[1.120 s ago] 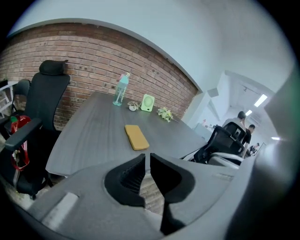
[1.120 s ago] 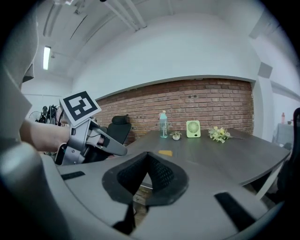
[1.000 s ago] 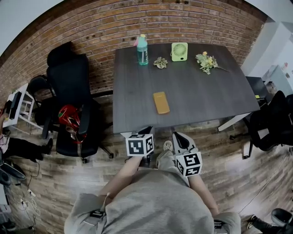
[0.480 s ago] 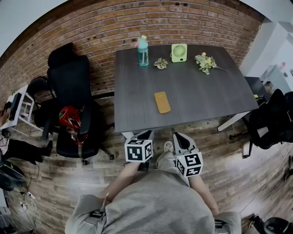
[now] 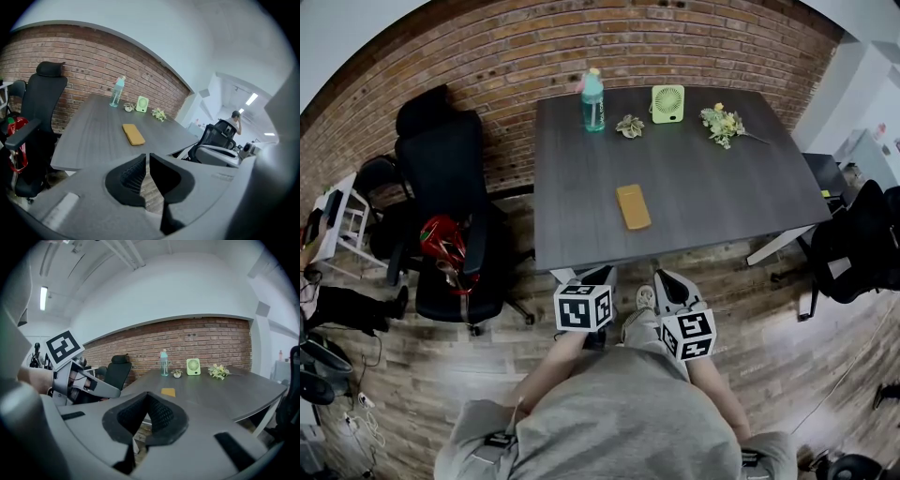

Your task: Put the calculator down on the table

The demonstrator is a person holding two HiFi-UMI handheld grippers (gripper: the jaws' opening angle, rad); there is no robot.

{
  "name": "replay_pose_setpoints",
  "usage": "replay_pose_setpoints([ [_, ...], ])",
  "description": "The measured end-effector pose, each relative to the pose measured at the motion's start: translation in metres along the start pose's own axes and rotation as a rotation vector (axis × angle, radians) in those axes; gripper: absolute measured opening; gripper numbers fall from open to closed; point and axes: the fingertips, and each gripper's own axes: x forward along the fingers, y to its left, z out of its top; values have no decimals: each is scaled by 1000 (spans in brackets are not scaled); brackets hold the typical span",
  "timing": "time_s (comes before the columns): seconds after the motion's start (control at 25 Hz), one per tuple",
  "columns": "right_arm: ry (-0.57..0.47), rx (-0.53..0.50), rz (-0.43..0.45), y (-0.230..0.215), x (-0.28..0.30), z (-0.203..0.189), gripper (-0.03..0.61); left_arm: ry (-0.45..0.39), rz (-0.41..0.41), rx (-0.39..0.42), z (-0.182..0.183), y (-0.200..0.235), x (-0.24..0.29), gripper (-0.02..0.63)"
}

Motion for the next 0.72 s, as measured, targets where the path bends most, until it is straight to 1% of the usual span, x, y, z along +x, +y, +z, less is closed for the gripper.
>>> replay_pose_setpoints([
  [0.2,0,4,4,-2,1,0,2,8,-24,-4,0,-3,4,35],
  [0.72,7,3,23,-5,6,3,2,14,-32,-10,5,-6,11,34],
])
